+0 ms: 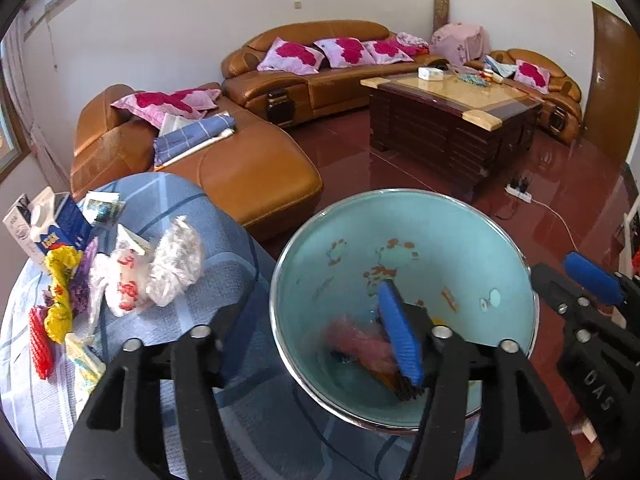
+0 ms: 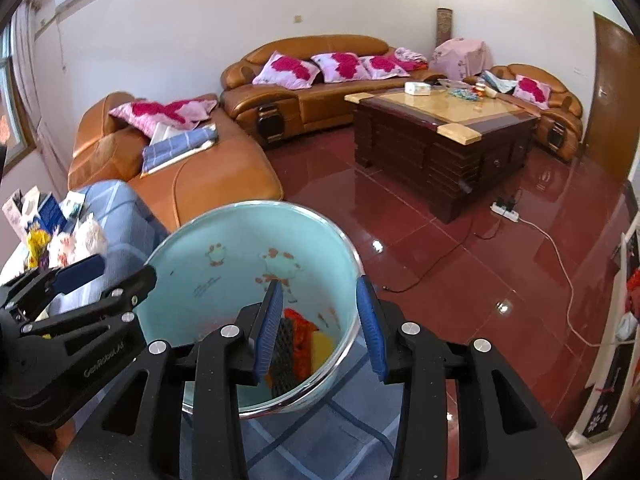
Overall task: Collect trash
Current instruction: 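Open both tools over the bucket to drop the bag and sponge, then move both open tools back over the trash on the table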
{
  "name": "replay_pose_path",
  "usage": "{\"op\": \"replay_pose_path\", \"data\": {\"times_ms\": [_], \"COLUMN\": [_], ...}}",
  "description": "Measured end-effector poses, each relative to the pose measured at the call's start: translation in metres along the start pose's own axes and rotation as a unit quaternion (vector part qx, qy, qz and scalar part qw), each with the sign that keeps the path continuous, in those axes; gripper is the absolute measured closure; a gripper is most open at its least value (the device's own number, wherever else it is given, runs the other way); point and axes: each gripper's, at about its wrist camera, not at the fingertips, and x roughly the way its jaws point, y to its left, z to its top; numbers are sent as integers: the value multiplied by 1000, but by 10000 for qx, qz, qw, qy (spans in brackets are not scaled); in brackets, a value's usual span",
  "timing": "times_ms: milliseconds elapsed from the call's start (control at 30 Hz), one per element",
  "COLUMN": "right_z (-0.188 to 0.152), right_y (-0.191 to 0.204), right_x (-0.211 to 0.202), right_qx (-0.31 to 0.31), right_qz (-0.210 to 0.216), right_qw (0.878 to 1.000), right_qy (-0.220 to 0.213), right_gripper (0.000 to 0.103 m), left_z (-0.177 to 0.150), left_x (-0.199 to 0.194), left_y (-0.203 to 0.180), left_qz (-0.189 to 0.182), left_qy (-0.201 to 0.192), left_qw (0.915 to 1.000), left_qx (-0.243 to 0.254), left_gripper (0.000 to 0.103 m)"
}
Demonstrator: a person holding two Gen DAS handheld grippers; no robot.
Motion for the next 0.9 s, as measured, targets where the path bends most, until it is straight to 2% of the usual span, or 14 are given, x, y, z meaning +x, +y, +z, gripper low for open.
{"op": "replay_pose_path", "data": {"times_ms": [200,267,467,533,733,900], "right_z": [3,3,3,1,0,2], "right_y": [-9,-10,-3,1,19,43], "right_x": [-13,-17,-26,-28,-36,-42], "right_qx": [238,303,286,289,150,-92], "right_qz": [-52,-35,-11,7,21,196], "right_qw": [9994,9991,9988,9988,9988,9988], "right_qy": [-236,-306,-409,-390,-473,-450], "right_gripper": [50,40,24,21,21,21], "left_z": [2,3,0,-1,-14,-30], "left_x": [-20,-26,-50,-53,-55,-61], "left_y": [3,6,18,27,55,84], "left_qz": [263,352,487,497,590,753], "left_qy": [-246,-303,-485,-433,-232,-197], "left_qw": [9993,9989,9975,9975,9965,9942], "left_qx": [-30,-55,-153,-247,-546,-736], "left_gripper": [20,14,6,6,6,6]}}
